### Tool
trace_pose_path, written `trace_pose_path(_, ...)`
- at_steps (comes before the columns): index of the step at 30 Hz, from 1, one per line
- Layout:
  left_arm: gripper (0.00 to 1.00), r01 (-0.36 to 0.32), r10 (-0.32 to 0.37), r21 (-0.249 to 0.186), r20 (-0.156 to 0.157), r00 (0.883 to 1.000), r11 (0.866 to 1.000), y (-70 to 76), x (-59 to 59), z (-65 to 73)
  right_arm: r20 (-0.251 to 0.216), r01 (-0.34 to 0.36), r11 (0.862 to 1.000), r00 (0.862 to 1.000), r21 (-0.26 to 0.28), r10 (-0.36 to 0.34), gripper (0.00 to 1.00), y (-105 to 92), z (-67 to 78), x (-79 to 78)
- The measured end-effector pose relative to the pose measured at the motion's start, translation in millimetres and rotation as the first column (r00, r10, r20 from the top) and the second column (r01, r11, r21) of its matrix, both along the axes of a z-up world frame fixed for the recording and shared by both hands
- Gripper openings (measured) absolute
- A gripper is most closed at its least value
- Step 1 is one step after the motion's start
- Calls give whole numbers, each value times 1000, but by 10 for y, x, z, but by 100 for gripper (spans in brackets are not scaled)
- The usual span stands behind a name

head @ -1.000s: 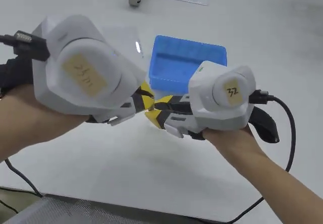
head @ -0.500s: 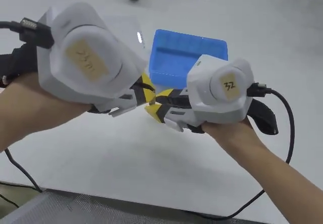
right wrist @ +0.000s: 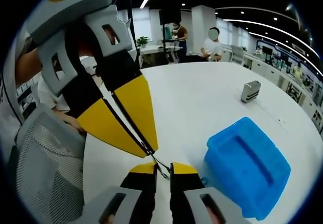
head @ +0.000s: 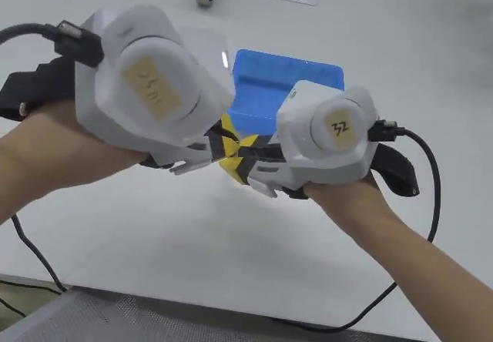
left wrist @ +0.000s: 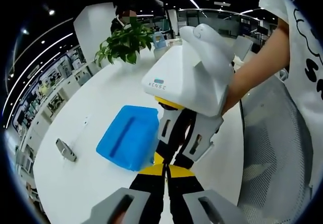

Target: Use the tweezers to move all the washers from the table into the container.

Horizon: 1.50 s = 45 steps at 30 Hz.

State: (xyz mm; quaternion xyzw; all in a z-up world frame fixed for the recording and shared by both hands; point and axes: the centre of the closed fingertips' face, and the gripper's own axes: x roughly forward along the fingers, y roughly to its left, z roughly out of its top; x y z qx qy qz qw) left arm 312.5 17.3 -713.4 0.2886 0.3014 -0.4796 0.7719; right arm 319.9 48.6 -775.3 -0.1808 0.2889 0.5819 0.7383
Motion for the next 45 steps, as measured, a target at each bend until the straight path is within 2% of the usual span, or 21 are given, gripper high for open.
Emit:
trace_pose_path(4, 0, -8, 9, -23, 19, 1000, 1000, -33, 44, 121, 17, -1, 1000, 1000, 7, 1, 4, -19, 121, 15)
trace_pose_path(6, 0, -15, 17, -52, 33, 999, 999, -54, 62, 208, 31, 6, 1000, 999, 19, -7, 4, -38, 207, 41)
trace_pose_path(8, 0, -27, 32, -76, 72, 997, 997, -58, 105, 297, 35, 19, 999, 999, 33, -20, 4, -57, 296, 68)
trace_pose_path(11, 0, -61, 74, -120, 107, 991, 991, -71, 154, 413, 51, 29, 998, 998, 51, -32, 4, -73, 411, 117)
trace_pose_path(14, 0, -105, 130, -159, 156, 979, 982, -59, 219, 511, 63, 39, 996, 997, 78, -44, 4, -74, 537, 169)
trace_pose_path(15, 0, -108, 135, -166, 163, 977, 980, -52, 211, 522, 59, 43, 995, 997, 87, -49, 4, -74, 570, 183)
trace_pose_path(18, 14, -165, 197, -206, 143, 970, 964, -5, 211, 545, 64, 62, 991, 996, 119, -70, 4, -88, 681, 253)
trace_pose_path(20, 24, -209, 255, -258, 159, 954, 943, 47, 241, 609, 74, 74, 990, 994, 124, -83, 4, -110, 724, 317)
trace_pose_path(21, 27, -224, 270, -269, 149, 951, 937, 72, 231, 611, 79, 80, 989, 993, 128, -90, 4, -117, 741, 345)
trace_pose_path(24, 42, -312, 358, -305, 106, 928, 900, 201, 198, 574, 83, 117, 983, 988, 143, -130, 4, -156, 800, 474)
trace_pose_path(26, 60, -371, 415, -308, 88, 906, 876, 293, 159, 519, 90, 140, 978, 984, 155, -155, 4, -174, 837, 561)
trace_pose_path(27, 65, -382, 421, -299, 76, 904, 874, 321, 119, 483, 92, 149, 977, 982, 156, -164, 4, -180, 847, 597)
trace_pose_path(28, 69, -411, 449, -296, 70, 891, 862, 379, 80, 448, 97, 157, 975, 980, 158, -174, 4, -185, 855, 637)
trace_pose_path(29, 71, -425, 465, -302, 72, 883, 853, 410, 59, 436, 102, 166, 973, 978, 160, -183, 4, -189, 859, 673)
trace_pose_path(31, 79, -456, 491, -304, 47, 870, 837, 463, -1, 388, 100, 182, 970, 975, 163, -200, 4, -186, 849, 752)
trace_pose_path(32, 83, -491, 525, -301, 39, 851, 818, 527, -32, 359, 103, 191, 968, 972, 163, -209, 4, -181, 834, 793)
trace_pose_path(34, 93, -525, 564, -313, 43, 825, 792, 600, -51, 349, 106, 193, 969, 972, 156, -211, 4, -167, 799, 835)
trace_pose_path(35, 96, -545, 584, -318, 34, 811, 776, 643, -77, 336, 105, 198, 969, 971, 148, -214, 4, -156, 758, 863)
trace_pose_path(38, 99, -594, 639, -334, 34, 769, 732, 758, -104, 325, 112, 203, 970, 970, 130, -218, 4, -128, 660, 919)
trace_pose_path(41, 99, -612, 660, -343, 31, 751, 712, 807, -152, 314, 97, 207, 971, 971, 120, -219, 4, -94, 568, 962)
trace_pose_path(45, 99, -651, 697, -342, 18, 717, 678, 883, -214, 244, 65, 224, 968, 971, 111, -232, 4, -72, 403, 1009)
